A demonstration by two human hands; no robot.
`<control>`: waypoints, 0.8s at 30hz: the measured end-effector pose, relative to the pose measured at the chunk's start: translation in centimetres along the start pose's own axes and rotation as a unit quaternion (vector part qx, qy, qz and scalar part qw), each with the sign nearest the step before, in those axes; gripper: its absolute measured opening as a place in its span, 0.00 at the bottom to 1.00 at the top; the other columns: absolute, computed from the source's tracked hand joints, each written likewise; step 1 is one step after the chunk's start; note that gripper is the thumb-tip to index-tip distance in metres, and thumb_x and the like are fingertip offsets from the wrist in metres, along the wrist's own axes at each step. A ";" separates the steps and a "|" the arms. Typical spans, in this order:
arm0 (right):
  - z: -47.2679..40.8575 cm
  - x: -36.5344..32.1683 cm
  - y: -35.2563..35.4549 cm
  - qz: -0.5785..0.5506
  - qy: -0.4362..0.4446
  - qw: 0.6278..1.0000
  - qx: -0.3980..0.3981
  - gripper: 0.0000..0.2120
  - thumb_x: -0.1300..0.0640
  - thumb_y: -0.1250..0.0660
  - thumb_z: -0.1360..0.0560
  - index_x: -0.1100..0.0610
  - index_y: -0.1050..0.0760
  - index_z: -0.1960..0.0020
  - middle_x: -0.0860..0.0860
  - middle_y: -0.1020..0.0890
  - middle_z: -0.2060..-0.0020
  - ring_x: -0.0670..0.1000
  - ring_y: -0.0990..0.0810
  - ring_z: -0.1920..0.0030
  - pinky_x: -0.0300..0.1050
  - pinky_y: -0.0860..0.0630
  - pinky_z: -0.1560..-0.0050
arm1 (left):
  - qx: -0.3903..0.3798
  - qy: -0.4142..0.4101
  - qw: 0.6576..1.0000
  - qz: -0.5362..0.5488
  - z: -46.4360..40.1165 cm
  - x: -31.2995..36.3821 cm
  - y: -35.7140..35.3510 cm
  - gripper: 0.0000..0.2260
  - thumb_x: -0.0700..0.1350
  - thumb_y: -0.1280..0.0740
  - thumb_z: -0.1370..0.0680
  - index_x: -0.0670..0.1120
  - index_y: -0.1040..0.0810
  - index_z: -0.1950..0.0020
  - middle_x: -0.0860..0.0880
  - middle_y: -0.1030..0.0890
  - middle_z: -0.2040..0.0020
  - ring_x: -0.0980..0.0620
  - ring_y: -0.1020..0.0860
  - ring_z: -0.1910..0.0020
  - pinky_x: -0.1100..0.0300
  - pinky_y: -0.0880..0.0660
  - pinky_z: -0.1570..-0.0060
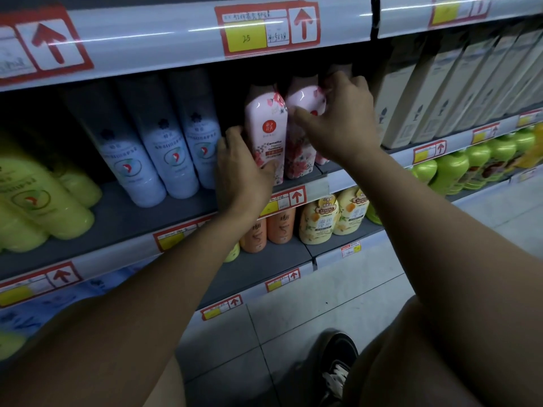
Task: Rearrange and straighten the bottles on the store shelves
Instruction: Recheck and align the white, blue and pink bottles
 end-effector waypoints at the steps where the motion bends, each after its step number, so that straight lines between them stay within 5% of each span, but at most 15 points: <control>1: 0.1 0.0 -0.1 -0.004 -0.003 1.000 0.005 0.32 0.39 0.26 0.26 0.56 0.26 0.31 0.57 0.26 0.34 0.59 0.23 0.39 0.42 0.31 0.47 | 0.004 0.000 1.000 0.003 -0.1 0.0 0.0 0.29 0.47 0.19 0.27 0.47 0.28 0.31 0.46 0.24 0.35 0.44 0.23 0.35 0.53 0.25 0.44; 8: 0.1 0.3 -0.5 -0.032 -0.002 0.999 0.007 0.30 0.39 0.24 0.26 0.55 0.25 0.32 0.56 0.26 0.35 0.54 0.24 0.40 0.37 0.35 0.49 | 0.012 0.000 1.000 0.009 -0.6 0.0 -0.5 0.29 0.47 0.20 0.26 0.46 0.28 0.30 0.46 0.24 0.34 0.45 0.23 0.35 0.59 0.27 0.46; 12: 0.6 0.8 -0.5 -0.055 -0.001 0.998 0.008 0.26 0.46 0.25 0.27 0.55 0.25 0.33 0.55 0.25 0.37 0.50 0.26 0.45 0.41 0.27 0.47 | 0.010 -0.001 1.000 0.000 -0.6 0.0 -0.7 0.29 0.47 0.21 0.25 0.46 0.29 0.27 0.45 0.25 0.33 0.45 0.25 0.33 0.61 0.33 0.47; 17: 1.1 4.0 1.6 -0.072 -0.078 0.991 0.081 0.21 0.53 0.33 0.27 0.59 0.27 0.36 0.57 0.25 0.39 0.57 0.23 0.43 0.45 0.29 0.46 | -0.007 -0.014 1.000 -0.005 -0.6 -0.1 -1.4 0.35 0.49 0.21 0.26 0.45 0.34 0.25 0.43 0.25 0.32 0.42 0.25 0.32 0.56 0.28 0.45; 19: 0.9 5.9 0.5 -0.068 -0.127 0.989 0.043 0.26 0.50 0.31 0.29 0.60 0.29 0.35 0.58 0.25 0.38 0.60 0.24 0.41 0.45 0.30 0.46 | -0.022 -0.015 1.000 0.011 -0.7 -0.2 -2.1 0.40 0.51 0.19 0.29 0.44 0.37 0.24 0.43 0.25 0.32 0.42 0.24 0.33 0.51 0.24 0.42; 22: 0.2 7.9 -2.4 -0.099 -0.114 0.987 -0.048 0.40 0.38 0.24 0.42 0.59 0.27 0.37 0.55 0.19 0.44 0.57 0.17 0.47 0.54 0.17 0.46 | -0.039 -0.021 0.998 0.044 -1.1 -0.3 -3.0 0.43 0.56 0.17 0.33 0.44 0.36 0.27 0.44 0.24 0.33 0.44 0.21 0.36 0.49 0.20 0.44; 24: 0.1 8.7 -3.7 -0.140 -0.098 0.981 -0.096 0.47 0.45 0.16 0.44 0.57 0.33 0.32 0.54 0.20 0.40 0.54 0.18 0.42 0.52 0.17 0.44 | -0.047 -0.023 0.997 0.060 -1.5 -0.2 -3.5 0.42 0.59 0.17 0.35 0.45 0.35 0.31 0.46 0.23 0.35 0.46 0.21 0.38 0.54 0.22 0.47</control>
Point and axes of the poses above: each hand's wrist, its own z-axis away from the middle knuckle, its own y-axis out of the back of the hand, x = y × z, the point moved 10 cm from there along -z, towards the middle knuckle
